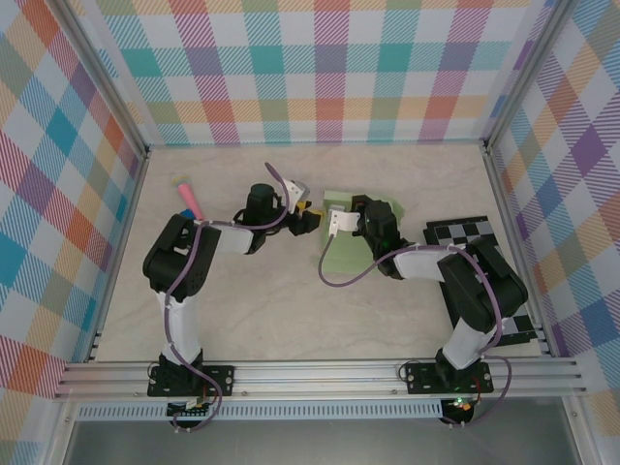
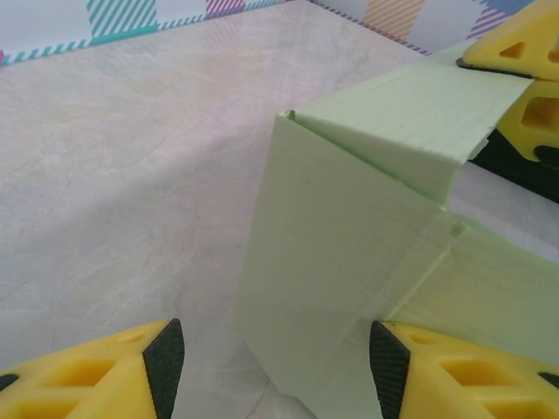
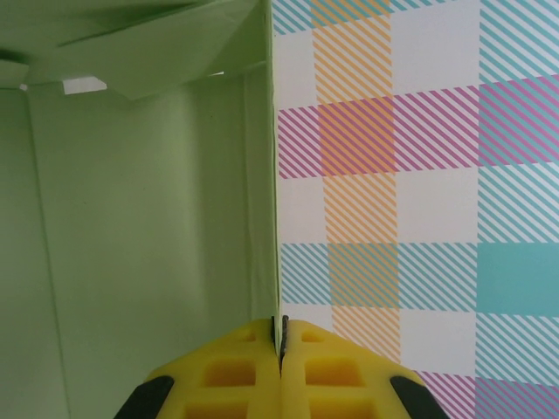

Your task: Fold the paper box

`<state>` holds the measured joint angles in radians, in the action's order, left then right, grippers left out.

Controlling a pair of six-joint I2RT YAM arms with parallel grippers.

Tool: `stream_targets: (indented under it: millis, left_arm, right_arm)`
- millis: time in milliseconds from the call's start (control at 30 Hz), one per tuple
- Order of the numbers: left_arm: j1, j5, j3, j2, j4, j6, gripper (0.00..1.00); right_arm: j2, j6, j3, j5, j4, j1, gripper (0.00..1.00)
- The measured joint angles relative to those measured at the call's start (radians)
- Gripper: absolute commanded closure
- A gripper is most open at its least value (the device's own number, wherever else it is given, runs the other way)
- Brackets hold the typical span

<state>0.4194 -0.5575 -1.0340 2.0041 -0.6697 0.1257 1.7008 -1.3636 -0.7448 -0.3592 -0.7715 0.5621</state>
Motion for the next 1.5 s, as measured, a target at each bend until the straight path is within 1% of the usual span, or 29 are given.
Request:
stream_targets:
  millis: [200,300,433,567,700,833,933,1033,1133,1267,1433,1500]
  left_arm:
    - [0.011,-0.001,0.000,0.023,-0.015,-0.036,0.37]
    - [0.020,-0.001,0.006,0.021,-0.014,-0.029,0.30]
    - [0.039,0.000,0.104,-0.027,-0.034,-0.014,0.24]
    - [0.048,0.001,0.217,-0.114,-0.038,0.003,0.22]
    - [0.048,0.019,0.286,-0.198,-0.040,0.010,0.19]
    - [0.051,0.032,0.290,-0.233,-0.040,0.026,0.18]
    - [0.052,0.040,0.291,-0.240,-0.040,0.034,0.18]
    - [0.052,0.046,0.290,-0.241,-0.036,0.048,0.19]
    - [0.051,0.058,0.291,-0.241,-0.033,0.051,0.20]
    - [0.049,0.062,0.290,-0.239,-0.033,0.043,0.21]
    - [0.049,0.042,0.290,-0.237,-0.040,0.005,0.20]
    - [0.049,0.038,0.293,-0.239,-0.041,-0.006,0.19]
  right_arm:
    - [-0.006,0.024,0.002,0.000,0.036,0.001,1.00]
    - [-0.038,0.048,0.013,0.003,0.072,0.003,1.00]
    - [-0.126,0.089,0.060,0.032,0.162,0.024,1.00]
    - [-0.209,0.153,0.058,0.116,0.321,0.033,1.00]
    - [-0.188,0.222,-0.057,0.189,0.511,0.029,0.99]
    - [-0.074,0.283,-0.270,0.307,0.749,-0.009,1.00]
    - [-0.018,0.288,-0.336,0.347,0.820,-0.023,1.00]
    - [-0.002,0.291,-0.340,0.368,0.870,-0.029,1.00]
    - [0.000,0.295,-0.340,0.379,0.888,-0.031,1.00]
    - [-0.015,0.303,-0.305,0.370,0.849,-0.031,1.00]
    - [-0.066,0.306,-0.249,0.319,0.803,-0.013,1.00]
    - [-0.092,0.303,-0.208,0.272,0.735,0.010,1.00]
